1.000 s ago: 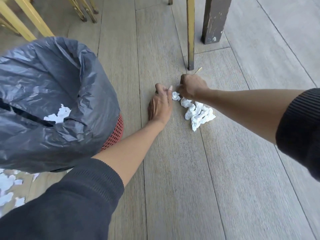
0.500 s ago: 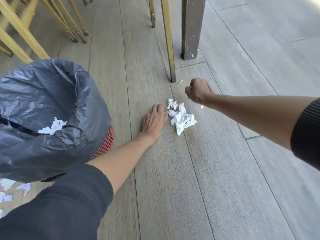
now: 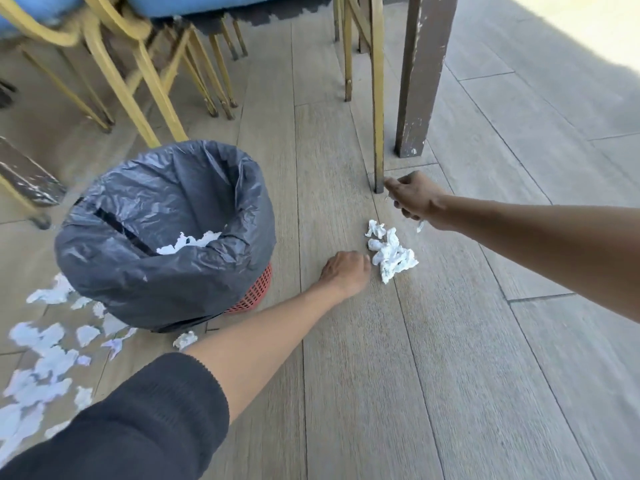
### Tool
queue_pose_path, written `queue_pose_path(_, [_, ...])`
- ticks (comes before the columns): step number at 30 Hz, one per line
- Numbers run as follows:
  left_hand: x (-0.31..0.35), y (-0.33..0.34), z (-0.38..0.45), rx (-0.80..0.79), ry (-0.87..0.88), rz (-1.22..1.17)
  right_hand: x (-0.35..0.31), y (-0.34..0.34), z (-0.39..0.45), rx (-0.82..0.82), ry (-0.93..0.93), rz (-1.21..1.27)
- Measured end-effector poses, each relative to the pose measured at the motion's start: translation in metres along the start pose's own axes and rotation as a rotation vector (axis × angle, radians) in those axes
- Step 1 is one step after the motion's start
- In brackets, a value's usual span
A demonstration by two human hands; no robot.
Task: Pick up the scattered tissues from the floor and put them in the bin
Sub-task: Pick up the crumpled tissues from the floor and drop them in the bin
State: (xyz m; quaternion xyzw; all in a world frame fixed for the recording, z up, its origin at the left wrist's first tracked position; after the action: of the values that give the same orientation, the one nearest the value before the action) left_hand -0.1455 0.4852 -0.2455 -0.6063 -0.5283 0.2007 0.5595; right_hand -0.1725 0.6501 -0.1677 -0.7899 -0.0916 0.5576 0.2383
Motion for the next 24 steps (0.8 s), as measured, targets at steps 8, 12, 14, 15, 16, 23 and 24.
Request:
queue_pose_path(8, [0.020,-0.120,-0.057,-0.032,0.098,0.016,-0.105,0.047,-0.012,-0.044,-0.100,0.202])
queue_pose_path(12, [0.016,-0.194,-0.098,-0.017,0.174,0.148,-0.167,0.071,-0.031,-0.059,-0.208,0.092])
queue_pose_path(14, [0.006,-0.227,-0.120,-0.049,0.212,0.249,-0.201,0.077,-0.042,-0.088,-0.258,0.034])
queue_pose_path(15, [-0.003,-0.242,-0.130,-0.071,0.216,0.292,-0.218,0.079,-0.047,-0.101,-0.276,0.024])
queue_pose_path(16, [-0.015,-0.258,-0.138,-0.077,0.209,0.326,-0.233,0.081,-0.052,-0.105,-0.288,0.022])
queue_pose_path(23, [-0.139,-0.319,-0.133,0.091,-0.231,-0.251,-0.266,0.122,-0.066,-0.097,-0.082,0.127])
queue_pose_path(24, [-0.156,-0.315,-0.131,0.107,-0.298,-0.487,-0.264,0.131,-0.065,-0.115,-0.044,0.186])
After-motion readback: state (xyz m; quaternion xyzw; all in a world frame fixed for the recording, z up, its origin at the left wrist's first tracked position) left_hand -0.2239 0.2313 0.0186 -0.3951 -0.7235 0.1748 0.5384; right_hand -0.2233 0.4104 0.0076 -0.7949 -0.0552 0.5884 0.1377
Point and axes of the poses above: each hand's wrist, its own z-axis towards the middle knuckle, its own y-axis out of the palm, x = y × z, the point moved 8 cm from there along z, towards the middle knuckle, and after that the axes turned 2 degrees about z, right-handed, at the moved point
